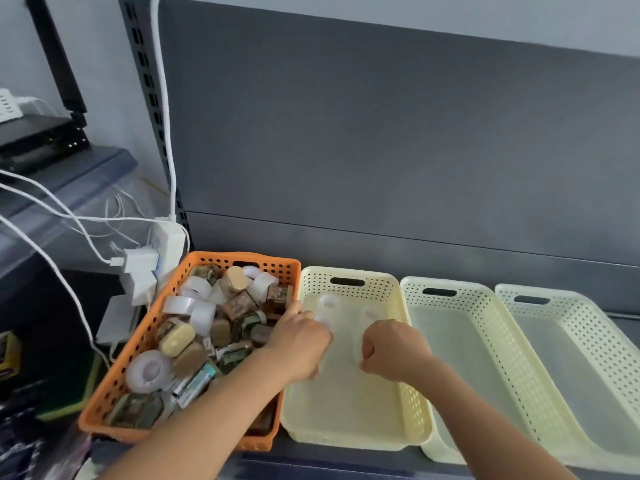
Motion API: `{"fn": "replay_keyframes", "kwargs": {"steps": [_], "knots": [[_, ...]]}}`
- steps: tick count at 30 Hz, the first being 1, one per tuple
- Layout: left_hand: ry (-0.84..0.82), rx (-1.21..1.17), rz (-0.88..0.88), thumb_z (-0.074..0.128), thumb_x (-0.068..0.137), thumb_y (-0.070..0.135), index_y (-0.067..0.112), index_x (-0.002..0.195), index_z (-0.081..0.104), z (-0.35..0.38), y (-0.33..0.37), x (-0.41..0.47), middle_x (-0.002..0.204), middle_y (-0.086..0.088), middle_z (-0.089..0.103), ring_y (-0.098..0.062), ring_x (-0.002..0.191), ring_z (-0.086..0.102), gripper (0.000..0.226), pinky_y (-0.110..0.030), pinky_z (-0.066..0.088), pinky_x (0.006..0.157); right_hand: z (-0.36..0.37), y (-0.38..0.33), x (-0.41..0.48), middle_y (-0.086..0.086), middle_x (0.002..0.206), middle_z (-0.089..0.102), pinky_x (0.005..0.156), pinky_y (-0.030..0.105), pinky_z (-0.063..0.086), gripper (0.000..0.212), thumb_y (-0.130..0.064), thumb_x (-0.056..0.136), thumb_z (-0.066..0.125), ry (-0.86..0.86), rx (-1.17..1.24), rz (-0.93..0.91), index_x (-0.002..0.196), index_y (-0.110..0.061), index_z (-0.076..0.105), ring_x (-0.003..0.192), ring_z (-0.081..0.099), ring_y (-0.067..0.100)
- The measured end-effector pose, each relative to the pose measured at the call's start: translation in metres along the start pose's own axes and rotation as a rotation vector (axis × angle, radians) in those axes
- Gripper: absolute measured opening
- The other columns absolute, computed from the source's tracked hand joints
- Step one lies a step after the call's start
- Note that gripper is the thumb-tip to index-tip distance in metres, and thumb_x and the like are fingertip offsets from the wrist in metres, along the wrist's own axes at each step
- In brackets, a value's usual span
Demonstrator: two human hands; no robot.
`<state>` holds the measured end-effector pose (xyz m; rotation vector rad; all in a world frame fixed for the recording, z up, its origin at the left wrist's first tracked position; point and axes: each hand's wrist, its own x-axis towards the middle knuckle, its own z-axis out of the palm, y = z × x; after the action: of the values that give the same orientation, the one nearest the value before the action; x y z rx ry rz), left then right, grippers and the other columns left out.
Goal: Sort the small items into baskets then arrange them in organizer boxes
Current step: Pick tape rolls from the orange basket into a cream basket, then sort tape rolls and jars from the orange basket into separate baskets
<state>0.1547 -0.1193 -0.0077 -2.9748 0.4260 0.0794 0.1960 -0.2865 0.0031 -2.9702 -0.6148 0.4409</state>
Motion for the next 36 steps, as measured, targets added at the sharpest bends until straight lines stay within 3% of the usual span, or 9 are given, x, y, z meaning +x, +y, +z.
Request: {"fn": "replay_keyframes", "kwargs": {"steps": [6,10,14,17,21,24,27,30,36], "knots": [[-0.045,-0.009,0.022,0.070,0.082,0.032,0.018,0.091,0.072,0.000,0.000,-0.002,0.093,-0.003,0.064,-0.027,0.093,0.049,0.017,-0.035,0.025,0.090,0.004,-0.004,0.001,-0.001,0.086,0.063,0.057,0.023,0.042,0.003,-0.019,0.079,0.058,-0.070,-0.141,-0.093,0.078,-0.020,0.061,0.073,0.056,0.019],[-0.003,-0.055,0.027,0.064,0.087,0.034,0.018,0.094,0.073,0.000,0.000,-0.007,0.088,0.000,0.060,-0.025,0.090,0.044,0.019,-0.036,0.024,0.092,0.004,-0.005,0.004,-0.005,0.096,0.066,0.064,0.025,0.044,0.010,-0.034,0.082,0.062,-0.060,-0.127,-0.137,0.082,-0.025,0.064,0.085,0.060,0.018],[0.172,-0.198,-0.034,0.054,0.092,0.041,0.024,0.106,0.070,-0.008,-0.012,-0.019,0.100,0.007,0.060,-0.015,0.101,0.046,0.027,-0.035,0.032,0.094,0.004,-0.024,0.005,-0.002,0.089,0.066,0.069,0.027,0.048,0.021,-0.041,0.086,0.057,0.142,0.007,-0.180,0.081,-0.023,0.066,0.086,0.061,0.020],[0.292,-0.302,-0.208,0.049,0.094,0.031,0.026,0.100,0.069,-0.016,-0.043,-0.043,0.097,0.011,0.058,-0.010,0.097,0.049,0.022,-0.025,0.042,0.079,0.001,-0.052,0.007,-0.008,0.080,0.062,0.064,0.026,0.046,0.019,-0.039,0.088,0.056,0.343,0.223,-0.319,0.083,-0.025,0.068,0.081,0.057,0.014],[0.163,-0.318,-0.420,0.050,0.089,0.016,0.033,0.113,0.064,-0.017,-0.092,-0.087,0.112,0.011,0.055,-0.012,0.109,0.048,0.032,-0.031,0.043,0.085,0.001,-0.092,0.012,-0.008,0.092,0.066,0.076,0.028,0.043,0.025,-0.044,0.083,0.059,0.415,0.223,-0.572,0.096,-0.026,0.070,0.096,0.050,0.014],[0.046,-0.231,-0.554,0.052,0.088,0.024,0.031,0.123,0.055,-0.007,-0.114,-0.113,0.132,0.006,0.048,-0.018,0.116,0.047,0.036,-0.036,0.047,0.087,0.008,-0.114,0.019,-0.003,0.104,0.064,0.090,0.034,0.038,0.030,-0.042,0.081,0.057,0.342,-0.048,-0.515,0.106,-0.024,0.062,0.108,0.046,0.020],[0.007,-0.271,-0.634,0.051,0.091,0.037,0.028,0.127,0.046,0.004,-0.120,-0.125,0.143,0.001,0.037,-0.019,0.108,0.052,0.037,-0.036,0.049,0.079,0.014,-0.127,0.027,0.001,0.105,0.063,0.090,0.035,0.033,0.032,-0.031,0.082,0.059,0.322,-0.143,-0.435,0.111,-0.021,0.054,0.109,0.046,0.023],[0.026,-0.376,-0.647,0.050,0.094,0.034,0.030,0.134,0.040,0.009,-0.122,-0.127,0.151,0.001,0.025,-0.018,0.099,0.057,0.041,-0.036,0.050,0.076,0.016,-0.132,0.033,0.003,0.102,0.064,0.087,0.034,0.032,0.033,-0.027,0.082,0.060,0.335,-0.154,-0.422,0.114,-0.023,0.053,0.107,0.048,0.024],[0.176,-0.523,-0.628,0.061,0.088,0.026,0.031,0.133,0.047,0.001,-0.119,-0.119,0.142,0.006,0.037,-0.014,0.117,0.049,0.048,-0.033,0.045,0.093,0.015,-0.126,0.034,0.001,0.110,0.064,0.093,0.032,0.039,0.036,-0.032,0.086,0.060,0.314,0.062,-0.385,0.121,-0.029,0.056,0.104,0.056,0.022]]}}
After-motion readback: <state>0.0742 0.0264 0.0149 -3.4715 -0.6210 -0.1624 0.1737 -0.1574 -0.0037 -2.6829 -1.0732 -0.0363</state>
